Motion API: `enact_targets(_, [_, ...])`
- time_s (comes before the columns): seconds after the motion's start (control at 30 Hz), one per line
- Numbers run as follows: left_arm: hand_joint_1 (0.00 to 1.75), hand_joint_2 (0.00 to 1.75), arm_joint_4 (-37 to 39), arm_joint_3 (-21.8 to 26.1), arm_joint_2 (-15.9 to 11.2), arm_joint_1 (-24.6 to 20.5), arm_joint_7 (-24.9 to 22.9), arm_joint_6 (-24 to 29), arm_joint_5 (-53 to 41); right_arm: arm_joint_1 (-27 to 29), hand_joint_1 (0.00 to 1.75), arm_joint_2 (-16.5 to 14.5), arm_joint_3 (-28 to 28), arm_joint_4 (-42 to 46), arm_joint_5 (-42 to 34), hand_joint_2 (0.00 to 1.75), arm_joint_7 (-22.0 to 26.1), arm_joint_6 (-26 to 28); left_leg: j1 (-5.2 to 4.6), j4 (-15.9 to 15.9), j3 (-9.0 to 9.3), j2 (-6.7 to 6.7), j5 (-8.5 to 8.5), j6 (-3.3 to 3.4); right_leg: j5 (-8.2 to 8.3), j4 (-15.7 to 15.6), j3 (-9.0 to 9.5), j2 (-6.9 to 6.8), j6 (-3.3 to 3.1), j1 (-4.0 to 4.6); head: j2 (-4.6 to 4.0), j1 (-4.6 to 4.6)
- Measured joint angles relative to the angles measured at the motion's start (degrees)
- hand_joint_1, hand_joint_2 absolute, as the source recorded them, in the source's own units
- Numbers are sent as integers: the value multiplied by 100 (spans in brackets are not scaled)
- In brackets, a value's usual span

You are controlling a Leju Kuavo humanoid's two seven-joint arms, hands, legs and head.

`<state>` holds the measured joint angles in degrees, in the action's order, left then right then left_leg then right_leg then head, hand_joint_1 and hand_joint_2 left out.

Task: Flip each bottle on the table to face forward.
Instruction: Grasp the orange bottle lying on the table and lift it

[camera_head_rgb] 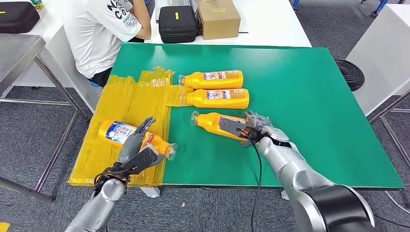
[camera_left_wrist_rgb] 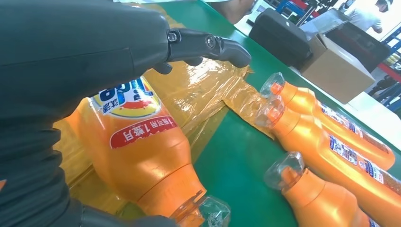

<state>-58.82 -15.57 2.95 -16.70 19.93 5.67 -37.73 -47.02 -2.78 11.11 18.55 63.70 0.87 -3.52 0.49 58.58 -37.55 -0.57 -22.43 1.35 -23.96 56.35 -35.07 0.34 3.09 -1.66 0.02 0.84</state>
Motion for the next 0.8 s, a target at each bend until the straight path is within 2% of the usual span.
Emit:
enact_targets(0.13, [0, 175, 0, 0, 0, 16, -30, -1, 2, 0, 3, 56, -69, -16, -3, 175, -95, -109, 0, 0, 3, 1, 0, 0, 0, 0, 1, 1, 0, 1, 0, 0])
enact_targets(0.17, [0, 175, 0, 0, 0, 18, -33, -1, 2, 0, 13, 69, -78, -21, -3, 175, -103, -128, 0, 0, 3, 1, 0, 0, 0, 0, 2, 1, 0, 1, 0, 0])
enact_targets(0.2, [0, 175, 0, 0, 0, 20, -36, -1, 2, 0, 42, 79, -85, -25, -2, 175, -106, -155, 0, 0, 4, 2, 0, 0, 0, 0, 2, 1, 0, 1, 0, 0])
enact_targets(0.27, [0, 175, 0, 0, 1, 23, -41, -2, 2, -2, 113, 91, -101, -29, 0, 175, -102, -226, 0, 0, 7, 3, 0, 0, 1, -1, 4, 2, 0, 1, 0, 1])
enact_targets(0.3, [0, 175, 0, 0, 1, 23, -42, -3, 2, -4, 139, 92, -108, -29, 3, 175, -97, -259, 0, 0, 10, 4, 0, 0, 1, -1, 6, 3, -1, 1, 0, 0])
enact_targets(0.33, [0, 175, 0, 0, 1, 23, -43, -3, 2, -7, 150, 92, -113, -29, 6, 175, -91, -287, 0, 0, 13, 5, 0, 0, 1, -1, 8, 3, -1, 2, 0, 0])
enact_targets(0.47, [0, 175, 0, 0, 1, 24, -46, -3, 2, -14, 174, 92, -117, -29, 11, 175, -70, -341, 0, 0, 19, 6, 0, -1, 1, -1, 15, 3, -1, 5, 0, 0])
enact_targets(0.8, [0, 175, 0, 7, 1, 38, -32, 5, 38, 4, 175, 81, -123, -40, 59, 175, 393, -200, 0, 0, 19, 5, 0, -1, 2, 0, 17, 2, -2, 7, 0, 0])
